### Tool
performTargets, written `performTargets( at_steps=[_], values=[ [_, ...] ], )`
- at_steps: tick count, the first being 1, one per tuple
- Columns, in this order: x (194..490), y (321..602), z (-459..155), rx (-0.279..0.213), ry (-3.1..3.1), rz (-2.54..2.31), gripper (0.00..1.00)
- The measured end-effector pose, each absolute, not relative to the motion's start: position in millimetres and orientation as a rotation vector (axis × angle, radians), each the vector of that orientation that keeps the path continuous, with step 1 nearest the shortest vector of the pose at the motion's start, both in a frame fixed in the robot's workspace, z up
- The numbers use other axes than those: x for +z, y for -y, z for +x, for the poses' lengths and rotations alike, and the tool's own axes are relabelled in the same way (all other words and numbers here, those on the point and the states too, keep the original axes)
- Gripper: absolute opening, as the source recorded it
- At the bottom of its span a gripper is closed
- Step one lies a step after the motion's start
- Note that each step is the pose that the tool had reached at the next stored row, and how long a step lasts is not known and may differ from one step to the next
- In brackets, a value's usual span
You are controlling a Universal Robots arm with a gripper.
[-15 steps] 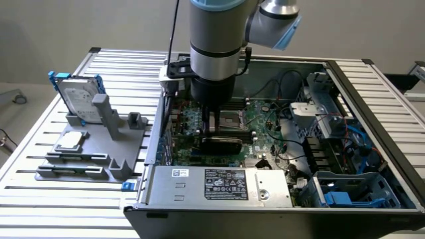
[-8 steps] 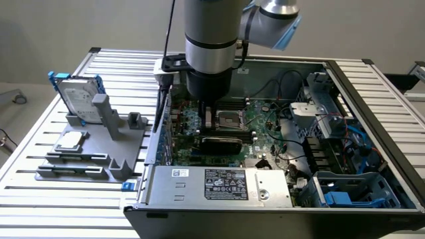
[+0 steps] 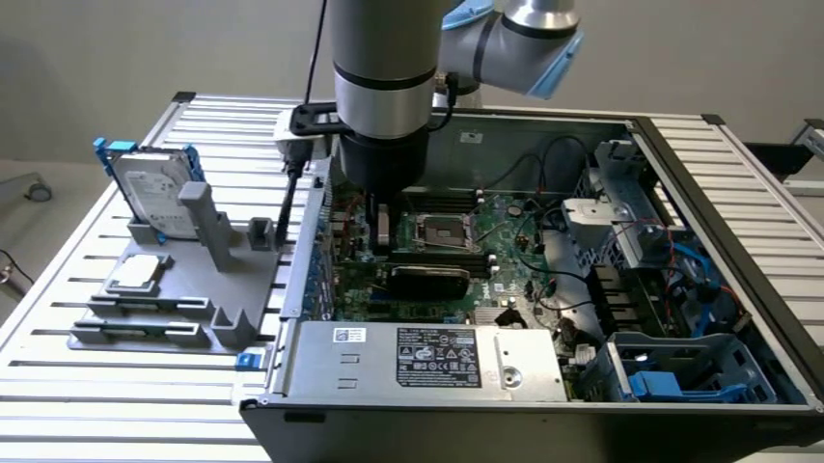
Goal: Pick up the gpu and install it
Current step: 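Insert the gpu into the slot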
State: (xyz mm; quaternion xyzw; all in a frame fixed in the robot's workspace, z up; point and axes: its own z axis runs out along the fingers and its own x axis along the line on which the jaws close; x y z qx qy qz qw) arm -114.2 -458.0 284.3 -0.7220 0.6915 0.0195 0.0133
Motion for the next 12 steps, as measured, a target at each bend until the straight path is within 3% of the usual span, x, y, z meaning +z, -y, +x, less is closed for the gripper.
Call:
performTargets(
  at_steps=[12],
  values=[
    [291.8,460.8,-132.2,0.073,-2.159,-2.254,0.11]
  ],
)
